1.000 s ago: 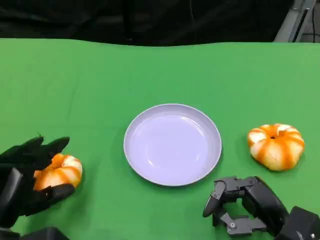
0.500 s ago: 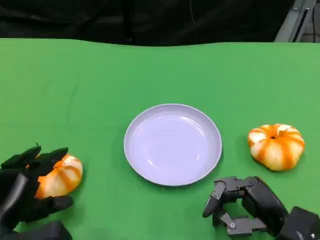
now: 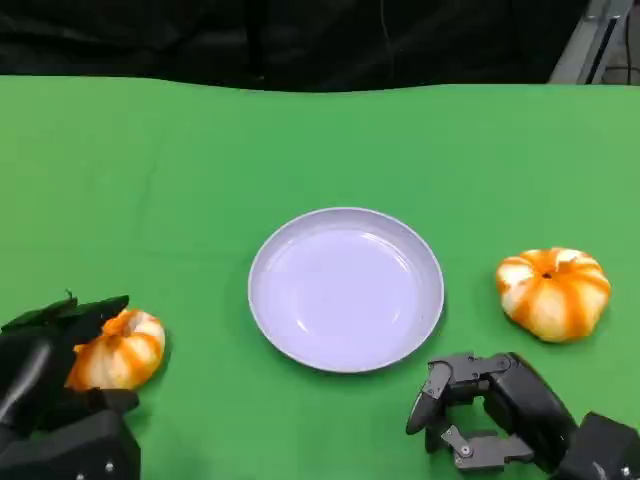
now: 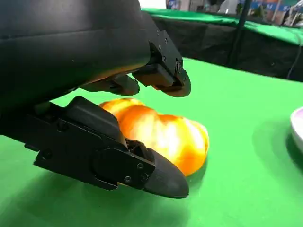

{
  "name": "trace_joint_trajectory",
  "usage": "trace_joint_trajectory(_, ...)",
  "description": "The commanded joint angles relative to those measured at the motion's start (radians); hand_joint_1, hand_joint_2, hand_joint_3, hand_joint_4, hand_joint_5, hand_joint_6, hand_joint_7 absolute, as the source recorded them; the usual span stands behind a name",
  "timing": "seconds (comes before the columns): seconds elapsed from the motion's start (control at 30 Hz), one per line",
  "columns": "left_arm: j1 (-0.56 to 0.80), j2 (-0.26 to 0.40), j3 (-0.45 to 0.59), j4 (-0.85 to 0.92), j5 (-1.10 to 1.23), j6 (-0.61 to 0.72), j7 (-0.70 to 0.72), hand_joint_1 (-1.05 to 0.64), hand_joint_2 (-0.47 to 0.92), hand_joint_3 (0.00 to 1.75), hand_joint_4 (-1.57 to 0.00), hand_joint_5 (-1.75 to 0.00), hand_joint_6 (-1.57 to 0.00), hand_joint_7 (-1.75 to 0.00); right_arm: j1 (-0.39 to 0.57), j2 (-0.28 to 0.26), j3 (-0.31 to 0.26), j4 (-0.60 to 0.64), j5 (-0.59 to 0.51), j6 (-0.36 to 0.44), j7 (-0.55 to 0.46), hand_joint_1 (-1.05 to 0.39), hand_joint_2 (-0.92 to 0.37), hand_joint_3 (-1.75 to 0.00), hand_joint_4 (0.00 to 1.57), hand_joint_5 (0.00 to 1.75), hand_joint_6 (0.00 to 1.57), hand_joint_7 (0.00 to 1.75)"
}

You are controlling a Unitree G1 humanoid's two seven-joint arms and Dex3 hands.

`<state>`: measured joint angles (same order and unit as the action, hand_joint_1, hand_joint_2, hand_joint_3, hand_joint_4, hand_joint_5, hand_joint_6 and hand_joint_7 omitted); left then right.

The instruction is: Grasp the bread from the table and place it into the plate.

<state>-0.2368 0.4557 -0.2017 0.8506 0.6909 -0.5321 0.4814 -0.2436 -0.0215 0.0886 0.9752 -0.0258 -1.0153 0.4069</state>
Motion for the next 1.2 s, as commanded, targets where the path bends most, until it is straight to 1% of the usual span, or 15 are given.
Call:
trace_joint_trajectory(0.03, -0.032, 0.032, -0.018, 0.04, -0.016, 0.019, -0.02, -0.94, 0.92, 0.09, -0.39, 0.0, -0.48, 0.0, -0.004, -0.015, -0.005, 0.004, 0.003, -0.009, -0.004, 0.11, -0.56, -1.07, 1.0, 1.36, 0.98, 1.03)
trace_joint_trajectory(0.3, -0.065, 0.04, -0.052, 0.073, -0.028, 0.049, -0.055, -0.96, 0.92, 0.13, -0.4, -0.01, -0.47, 0.0, -0.003, -0.013, -0.006, 0.003, 0.004, -0.005, -0.004, 0.1, -0.56, -1.07, 1.0, 1.37, 0.98, 1.03)
trace_joint_trajectory(0.63, -0.075, 0.052, -0.091, 0.031, -0.022, 0.121, -0.141, -0.93, 0.92, 0.2, -0.46, -0.02, -0.53, -0.02, -0.004, -0.013, -0.006, 0.006, 0.005, -0.017, -0.004, 0.11, -0.55, -1.07, 1.0, 1.37, 0.98, 1.03)
trace_joint_trajectory(0.73, -0.076, 0.051, -0.097, 0.02, -0.021, 0.139, -0.154, -0.91, 0.92, 0.22, -0.47, -0.02, -0.58, -0.04, -0.002, -0.013, -0.004, -0.002, 0.002, -0.005, -0.007, 0.09, -0.55, -1.08, 1.0, 1.37, 0.99, 1.03)
trace_joint_trajectory(0.9, -0.073, 0.049, -0.104, 0.002, -0.02, 0.151, -0.155, -0.88, 0.92, 0.26, -0.48, -0.01, -0.65, -0.05, -0.004, -0.01, -0.006, 0.003, 0.011, -0.012, 0.001, 0.12, -0.55, -1.08, 1.0, 1.37, 0.99, 1.03)
trace_joint_trajectory(1.0, -0.073, 0.051, -0.11, -0.001, -0.019, 0.152, -0.151, -0.81, 0.92, 0.25, -0.48, -0.01, -0.68, -0.04, -0.003, -0.01, -0.005, 0.0, 0.011, -0.01, 0.001, 0.12, -0.56, -1.09, 1.0, 1.37, 0.99, 1.03)
trace_joint_trajectory(1.03, -0.072, 0.053, -0.112, -0.004, -0.017, 0.151, -0.151, -0.76, 0.92, 0.23, -0.48, -0.01, -0.69, -0.04, -0.003, -0.01, -0.005, -0.002, 0.011, -0.008, 0.002, 0.12, -0.55, -1.09, 1.0, 1.37, 0.99, 1.03)
trace_joint_trajectory(1.07, -0.072, 0.055, -0.115, -0.007, -0.016, 0.148, -0.151, -0.65, 0.92, 0.17, -0.49, -0.01, -0.7, -0.03, -0.003, -0.011, -0.005, -0.002, 0.009, -0.006, 0.001, 0.12, -0.55, -1.09, 1.0, 1.37, 0.99, 1.03)
trace_joint_trajectory(1.1, -0.071, 0.057, -0.115, -0.009, -0.019, 0.143, -0.154, -0.58, 0.92, 0.13, -0.49, -0.01, -0.7, -0.02, -0.003, -0.011, -0.005, -0.002, 0.008, -0.006, 0.0, 0.11, -0.55, -1.09, 1.0, 1.37, 0.99, 1.03)
trace_joint_trajectory(1.2, -0.066, 0.06, -0.111, -0.017, -0.035, 0.133, -0.172, -0.46, 0.92, 0.07, -0.48, 0.0, -0.71, -0.01, -0.003, -0.011, -0.005, -0.003, 0.009, -0.006, 0.0, 0.12, -0.55, -1.08, 1.0, 1.37, 0.98, 1.03)
